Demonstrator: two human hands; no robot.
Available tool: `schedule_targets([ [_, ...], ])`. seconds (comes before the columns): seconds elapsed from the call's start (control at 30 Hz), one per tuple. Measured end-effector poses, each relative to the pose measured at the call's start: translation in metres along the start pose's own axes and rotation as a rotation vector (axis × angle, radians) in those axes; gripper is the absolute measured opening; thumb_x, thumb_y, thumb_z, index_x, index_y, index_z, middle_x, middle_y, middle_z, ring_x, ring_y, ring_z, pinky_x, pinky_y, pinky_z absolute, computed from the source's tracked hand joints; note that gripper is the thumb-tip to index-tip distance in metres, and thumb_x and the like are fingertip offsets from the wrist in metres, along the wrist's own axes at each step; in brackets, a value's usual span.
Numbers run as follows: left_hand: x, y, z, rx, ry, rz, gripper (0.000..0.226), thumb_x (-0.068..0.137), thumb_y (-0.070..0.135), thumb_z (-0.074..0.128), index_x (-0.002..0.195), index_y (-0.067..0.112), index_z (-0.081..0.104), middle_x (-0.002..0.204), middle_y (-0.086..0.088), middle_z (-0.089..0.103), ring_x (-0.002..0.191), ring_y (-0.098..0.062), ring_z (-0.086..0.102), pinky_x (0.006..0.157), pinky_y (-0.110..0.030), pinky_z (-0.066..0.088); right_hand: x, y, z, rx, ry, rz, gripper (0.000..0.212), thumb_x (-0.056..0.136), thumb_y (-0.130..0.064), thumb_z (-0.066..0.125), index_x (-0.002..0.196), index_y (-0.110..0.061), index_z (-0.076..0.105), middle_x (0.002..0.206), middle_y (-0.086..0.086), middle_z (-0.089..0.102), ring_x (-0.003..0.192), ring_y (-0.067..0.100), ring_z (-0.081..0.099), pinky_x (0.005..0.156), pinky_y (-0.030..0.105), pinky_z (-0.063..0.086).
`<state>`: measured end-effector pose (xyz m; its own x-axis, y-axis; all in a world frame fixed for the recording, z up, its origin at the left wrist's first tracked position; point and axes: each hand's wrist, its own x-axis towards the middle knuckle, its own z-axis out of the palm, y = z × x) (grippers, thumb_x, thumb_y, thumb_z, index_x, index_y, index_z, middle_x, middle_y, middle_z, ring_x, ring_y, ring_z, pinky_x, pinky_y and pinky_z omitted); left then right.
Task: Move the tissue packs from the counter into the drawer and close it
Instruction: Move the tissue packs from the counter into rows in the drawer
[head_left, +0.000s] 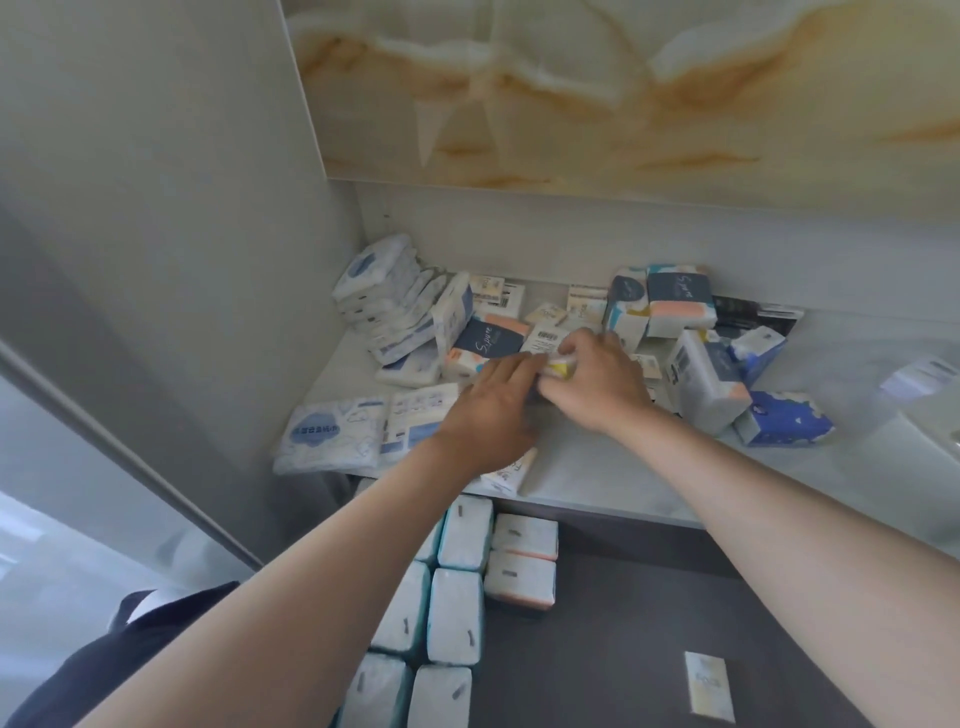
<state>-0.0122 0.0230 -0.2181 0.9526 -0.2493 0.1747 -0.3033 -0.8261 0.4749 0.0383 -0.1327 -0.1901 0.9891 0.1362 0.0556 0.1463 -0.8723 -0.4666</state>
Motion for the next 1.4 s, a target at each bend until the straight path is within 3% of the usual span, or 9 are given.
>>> schedule_targets([
  [0.17,0.015,-0.007,-0.015,-0.128,0.242,-0.029,0.070,0.080,0.018,0.074,0.142,0.016,0.040,0.132,-0.008,0.049,0.120,-0.026,0.047,0.093,-0.039,0.046,0.015,-0.015,-0.016,0.402,-0.080,-0.099,0.050,0.079,-0.046,0.075,0.123,-0.029,0.058,0.124,-0.005,0.052,0.111,0.011,0.054,0.090,0.026,0.041],
  [0.27,0.019,-0.015,-0.027,-0.270,0.299,-0.145,0.051,0.083,0.017,0.073,0.128,0.019,0.049,0.121,-0.002,0.056,0.110,-0.020,0.056,0.089,-0.036,0.050,0.033,-0.015,-0.019,0.577,-0.105,-0.059,0.057,0.088,-0.044,0.061,0.140,-0.023,0.052,0.139,-0.001,0.053,0.124,0.018,0.054,0.104,0.038,0.046],
  [0.4,0.021,-0.018,-0.043,-0.433,0.360,-0.297,0.043,0.084,0.013,0.072,0.117,0.022,0.047,0.117,0.008,0.058,0.106,-0.009,0.057,0.077,-0.014,0.048,0.060,0.009,-0.012,0.051,-0.170,-0.007,0.048,0.094,-0.020,0.054,0.141,-0.019,0.052,0.151,0.010,0.042,0.136,0.028,0.043,0.109,0.033,0.037],
  [0.5,0.018,-0.018,-0.051,-0.506,0.409,-0.349,0.044,0.082,0.015,0.075,0.115,0.024,0.047,0.104,0.016,0.056,0.089,0.004,0.054,0.061,-0.001,0.042,0.065,0.024,-0.005,-0.366,-0.336,-0.019,0.068,0.087,-0.032,0.062,0.150,-0.024,0.038,0.151,0.012,0.034,0.138,0.033,0.034,0.109,0.041,0.035],
  [0.6,0.014,-0.020,-0.051,-0.519,0.404,-0.387,0.042,0.081,0.013,0.076,0.111,0.023,0.049,0.101,0.015,0.055,0.083,0.007,0.052,0.058,0.002,0.039,0.068,0.027,0.004,-0.487,-0.376,-0.019,0.082,0.078,-0.041,0.069,0.149,-0.027,0.030,0.144,0.012,0.039,0.133,0.034,0.037,0.105,0.042,0.033],
  [0.83,0.012,-0.014,-0.053,-0.565,0.414,-0.391,0.046,0.082,0.010,0.075,0.116,0.022,0.048,0.099,0.019,0.054,0.085,0.013,0.052,0.062,0.002,0.041,0.068,0.027,0.009,-0.509,-0.346,0.027,0.072,0.072,-0.035,0.070,0.135,-0.025,0.035,0.131,0.013,0.043,0.121,0.034,0.046,0.102,0.046,0.031],
  [1.1,-0.010,-0.028,-0.076,-0.451,0.471,-0.387,0.073,0.084,0.015,0.066,0.140,0.043,0.029,0.112,0.003,0.053,0.094,-0.011,0.057,0.077,-0.027,0.050,0.065,-0.030,0.024,-0.262,-0.265,-0.238,0.064,0.086,-0.042,0.064,0.144,-0.027,0.042,0.143,0.011,0.043,0.131,0.032,0.042,0.104,0.043,0.034],
  [1.27,-0.024,-0.048,-0.087,-0.443,0.473,-0.404,0.067,0.084,0.013,0.063,0.139,0.040,0.036,0.127,0.005,0.050,0.110,-0.014,0.056,0.093,-0.039,0.054,0.059,-0.059,0.050,-0.426,-0.387,-0.232,0.086,0.080,-0.043,0.064,0.155,-0.037,0.020,0.154,0.012,0.028,0.141,0.035,0.027,0.112,0.052,0.029],
  [1.4,-0.026,-0.050,-0.093,-0.527,0.515,-0.403,0.072,0.086,0.011,0.064,0.146,0.032,0.032,0.131,0.009,0.050,0.116,-0.009,0.055,0.096,-0.030,0.051,0.068,-0.063,0.055,-0.488,-0.328,-0.195,0.074,0.080,-0.044,0.066,0.143,-0.028,0.030,0.148,0.015,0.029,0.135,0.037,0.034,0.106,0.052,0.035],
])
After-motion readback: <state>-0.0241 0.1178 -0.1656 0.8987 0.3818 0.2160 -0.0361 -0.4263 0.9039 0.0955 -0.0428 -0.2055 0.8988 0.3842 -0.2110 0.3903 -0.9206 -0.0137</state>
